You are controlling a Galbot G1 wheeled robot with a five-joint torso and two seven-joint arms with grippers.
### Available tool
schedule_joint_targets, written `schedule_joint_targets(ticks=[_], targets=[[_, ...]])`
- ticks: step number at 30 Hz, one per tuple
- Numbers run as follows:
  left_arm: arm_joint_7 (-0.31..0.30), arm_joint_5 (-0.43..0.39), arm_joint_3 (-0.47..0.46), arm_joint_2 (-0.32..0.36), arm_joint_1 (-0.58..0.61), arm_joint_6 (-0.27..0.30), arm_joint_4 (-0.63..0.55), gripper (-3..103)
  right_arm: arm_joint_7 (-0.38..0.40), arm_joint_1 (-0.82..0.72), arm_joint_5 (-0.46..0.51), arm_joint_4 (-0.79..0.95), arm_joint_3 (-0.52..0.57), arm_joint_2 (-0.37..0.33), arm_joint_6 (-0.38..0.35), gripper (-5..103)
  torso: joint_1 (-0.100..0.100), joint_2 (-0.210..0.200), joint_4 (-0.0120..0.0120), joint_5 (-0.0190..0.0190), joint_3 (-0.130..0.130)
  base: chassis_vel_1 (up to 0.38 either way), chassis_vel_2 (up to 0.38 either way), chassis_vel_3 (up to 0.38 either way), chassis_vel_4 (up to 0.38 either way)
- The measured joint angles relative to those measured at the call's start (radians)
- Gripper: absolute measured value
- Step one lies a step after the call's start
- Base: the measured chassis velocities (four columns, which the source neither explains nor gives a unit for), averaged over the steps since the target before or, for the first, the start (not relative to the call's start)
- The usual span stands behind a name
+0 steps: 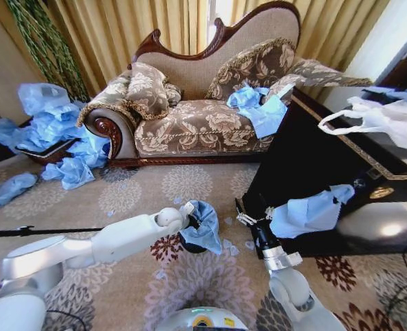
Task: Place a garbage bag over the trash bin.
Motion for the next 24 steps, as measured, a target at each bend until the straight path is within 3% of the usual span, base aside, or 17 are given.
schedule_joint_targets(ticks=[6, 16, 20, 22, 24], targets=[[-0.032, -0.077, 0.046, -0.088, -0.014, 0.045, 0.141, 0, -0.002, -0.010, 0.017, -0.004, 0.014, -0.018, 0.001, 100, 0.000, 0.000, -0.0002, -0.0001, 0.000, 0.000, 0.000, 0.000, 0.000], [-0.106, -0.218, 0.050, -0.009, -0.080, 0.055, 0.022, 0, 0.001, 0.016, 0.037, -0.036, 0.002, -0.031, -0.004, 100, 0.000, 0.000, 0.0007, 0.0003, 0.000, 0.000, 0.000, 0.000, 0.000], [-0.116, -0.225, 0.029, -0.070, -0.072, 0.053, 0.025, 0, 0.008, 0.035, 0.037, -0.051, -0.017, -0.035, -0.012, 100, 0.000, 0.000, 0.0002, 0.0003, 0.000, 0.000, 0.000, 0.000, 0.000], [-0.114, -0.184, 0.027, -0.149, -0.054, 0.049, 0.102, 0, 0.011, 0.042, 0.038, -0.059, -0.026, -0.040, -0.016, 100, 0.000, 0.000, -0.0004, 0.0000, 0.000, 0.000, 0.000, 0.000, 0.000], [-0.109, -0.159, 0.027, -0.180, -0.046, 0.043, 0.148, 0, 0.013, 0.043, 0.038, -0.061, -0.028, -0.041, -0.017, 100, 0.000, 0.000, -0.0006, 0.0000, 0.000, 0.000, 0.000, 0.000, 0.000]])
